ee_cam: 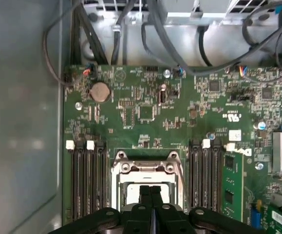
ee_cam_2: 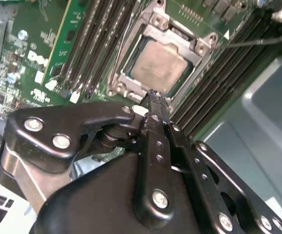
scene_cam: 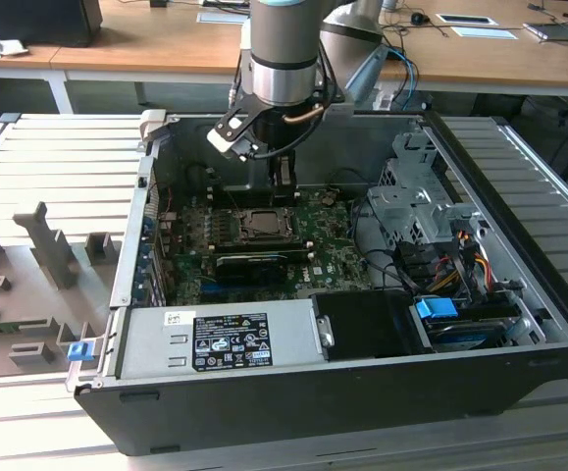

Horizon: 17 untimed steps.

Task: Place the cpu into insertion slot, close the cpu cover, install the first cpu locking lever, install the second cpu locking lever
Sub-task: 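Close the cpu cover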

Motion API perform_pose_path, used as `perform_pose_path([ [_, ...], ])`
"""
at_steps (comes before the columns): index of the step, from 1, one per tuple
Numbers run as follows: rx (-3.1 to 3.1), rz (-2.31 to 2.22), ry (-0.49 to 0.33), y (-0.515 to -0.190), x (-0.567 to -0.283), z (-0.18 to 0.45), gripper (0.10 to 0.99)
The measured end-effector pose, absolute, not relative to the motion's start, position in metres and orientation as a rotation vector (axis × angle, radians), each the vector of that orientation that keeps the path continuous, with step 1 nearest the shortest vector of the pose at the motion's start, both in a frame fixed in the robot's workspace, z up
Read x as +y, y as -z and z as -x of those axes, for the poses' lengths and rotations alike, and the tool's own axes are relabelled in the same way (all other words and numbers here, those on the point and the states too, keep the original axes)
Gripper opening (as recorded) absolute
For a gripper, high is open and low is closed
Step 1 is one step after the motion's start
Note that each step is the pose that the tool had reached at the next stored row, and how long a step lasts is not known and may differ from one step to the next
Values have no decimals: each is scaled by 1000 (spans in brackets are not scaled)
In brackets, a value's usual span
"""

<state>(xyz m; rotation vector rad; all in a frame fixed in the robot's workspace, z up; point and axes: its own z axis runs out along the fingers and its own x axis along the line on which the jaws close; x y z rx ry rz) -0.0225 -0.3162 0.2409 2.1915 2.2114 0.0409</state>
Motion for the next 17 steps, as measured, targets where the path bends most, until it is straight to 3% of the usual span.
perform_pose_path([
  [17,2228,-2181,-34,-235,-316,36,106],
])
